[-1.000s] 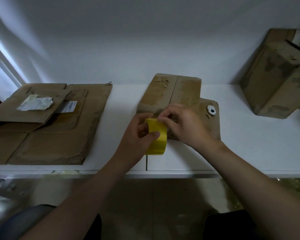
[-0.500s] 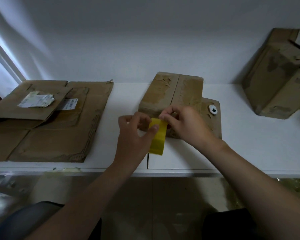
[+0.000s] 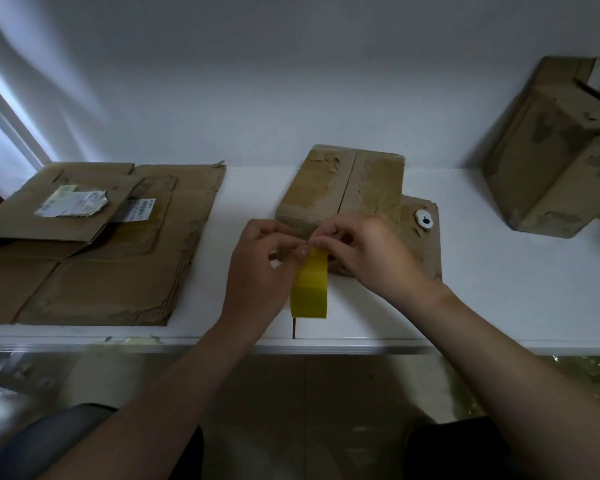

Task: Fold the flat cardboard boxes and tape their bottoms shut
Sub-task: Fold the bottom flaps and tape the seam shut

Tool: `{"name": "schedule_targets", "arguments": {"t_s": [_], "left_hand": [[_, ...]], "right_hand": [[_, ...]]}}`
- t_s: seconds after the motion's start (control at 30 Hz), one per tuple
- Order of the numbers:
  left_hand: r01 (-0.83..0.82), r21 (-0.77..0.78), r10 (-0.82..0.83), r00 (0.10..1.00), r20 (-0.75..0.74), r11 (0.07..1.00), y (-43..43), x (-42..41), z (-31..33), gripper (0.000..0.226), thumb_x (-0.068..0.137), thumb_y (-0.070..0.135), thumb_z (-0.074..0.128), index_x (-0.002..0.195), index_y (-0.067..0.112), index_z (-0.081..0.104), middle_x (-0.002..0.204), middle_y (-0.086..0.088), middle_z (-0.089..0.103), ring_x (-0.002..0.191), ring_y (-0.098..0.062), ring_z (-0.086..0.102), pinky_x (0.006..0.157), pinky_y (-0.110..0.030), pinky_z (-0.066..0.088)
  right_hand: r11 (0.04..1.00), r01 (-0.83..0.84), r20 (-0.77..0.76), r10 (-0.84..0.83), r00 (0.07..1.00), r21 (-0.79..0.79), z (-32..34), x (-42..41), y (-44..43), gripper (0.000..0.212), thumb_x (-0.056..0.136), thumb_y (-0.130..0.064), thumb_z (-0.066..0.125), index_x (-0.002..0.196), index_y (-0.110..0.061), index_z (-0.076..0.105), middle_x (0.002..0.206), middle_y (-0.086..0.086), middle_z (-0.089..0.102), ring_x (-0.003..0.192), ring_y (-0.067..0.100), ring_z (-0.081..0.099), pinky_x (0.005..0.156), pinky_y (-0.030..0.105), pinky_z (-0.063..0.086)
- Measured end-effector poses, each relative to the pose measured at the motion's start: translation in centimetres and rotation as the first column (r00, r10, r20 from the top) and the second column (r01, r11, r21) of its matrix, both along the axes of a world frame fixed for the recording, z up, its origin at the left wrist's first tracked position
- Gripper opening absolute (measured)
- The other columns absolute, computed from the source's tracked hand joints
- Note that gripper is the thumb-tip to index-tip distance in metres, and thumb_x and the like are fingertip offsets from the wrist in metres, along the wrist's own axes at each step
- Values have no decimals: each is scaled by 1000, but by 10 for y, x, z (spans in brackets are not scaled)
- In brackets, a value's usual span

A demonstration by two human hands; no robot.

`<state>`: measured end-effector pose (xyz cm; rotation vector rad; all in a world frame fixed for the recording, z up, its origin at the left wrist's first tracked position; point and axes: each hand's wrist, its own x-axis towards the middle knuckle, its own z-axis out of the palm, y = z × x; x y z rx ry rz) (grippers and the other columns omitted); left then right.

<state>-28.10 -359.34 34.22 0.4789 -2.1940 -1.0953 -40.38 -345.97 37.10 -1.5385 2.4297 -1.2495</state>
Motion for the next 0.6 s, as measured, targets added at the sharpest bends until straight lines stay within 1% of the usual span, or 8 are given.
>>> {"name": "schedule_targets", "arguments": {"t_s": [0.1, 0.13, 0.23, 0.3, 0.33, 0.37, 0.47, 0.6], "left_hand": [[-36, 43, 37, 999, -31, 998, 0, -1, 2, 1, 92, 29, 70, 92, 29, 69, 101, 13, 58, 98, 2, 57, 79, -17, 50], [-55, 83, 57, 998, -29, 995, 0, -2, 3, 5, 93, 29, 70, 90, 32, 67, 99, 14, 60, 97, 5, 57, 80, -19, 52], [-59, 276, 62, 998, -4, 959, 0, -4, 1, 8, 95, 32, 66, 92, 39, 64, 102, 14, 63, 99, 0, 59, 88, -43, 58], [-71, 357, 67, 997, 25, 932, 1, -4, 0, 4, 97, 33, 64, 100, 34, 67, 105, 12, 64, 101, -6, 61, 90, -48, 58], [-84, 388, 75, 996, 38, 918, 1, -4, 0, 11, 97, 34, 64, 105, 29, 68, 107, 10, 65, 102, -9, 62, 91, -49, 58], [-95, 417, 81, 995, 51, 904, 2, -4, -1, 17, 97, 36, 64, 110, 26, 69, 108, 8, 66, 103, -13, 63, 91, -50, 58], [-103, 462, 81, 994, 67, 881, 5, -3, 0, 27, 97, 39, 63, 116, 22, 70, 110, 4, 67, 104, -16, 63, 91, -50, 58], [-116, 441, 93, 993, 74, 890, 6, -2, 1, 24, 97, 40, 63, 113, 24, 70, 108, 5, 67, 101, -15, 63, 92, -50, 57]], "right_hand": [[998, 4, -62, -8, 998, -64, -1, 1, 0, 14, 93, -24, 71, 105, -22, 77, 96, -13, 73, 80, -1, 66, 73, 30, 59], [997, 10, -83, -16, 996, -76, -2, 3, 0, 17, 93, -24, 72, 109, -21, 77, 100, -11, 74, 82, -2, 65, 76, 29, 59], [991, 37, -102, -51, 993, -129, -6, 12, -4, 30, 93, -23, 72, 123, -22, 71, 107, -6, 76, 85, -3, 64, 79, 33, 60], [989, 57, 3, -57, 998, -135, -8, 17, -6, 57, 90, -27, 74, 140, -37, 50, 110, -11, 74, 83, -1, 68, 77, 29, 60], [988, 78, 57, -71, 996, -132, -8, 17, -6, 62, 88, -30, 76, 141, -41, 45, 113, -13, 72, 82, 3, 69, 75, 30, 61], [986, 98, 60, -90, 994, -138, -8, 15, -6, 54, 86, -33, 78, 132, -39, 51, 115, -14, 70, 80, 6, 69, 73, 34, 61], [985, 80, -174, -107, 979, -156, -9, 11, -5, 13, 86, -34, 77, 94, -24, 73, 116, -7, 67, 86, 11, 66, 69, 40, 58], [991, 80, -235, -104, 966, -111, -10, 9, -5, 21, 89, -42, 69, 94, -26, 82, 118, -8, 68, 89, 9, 65, 70, 38, 57]]}}
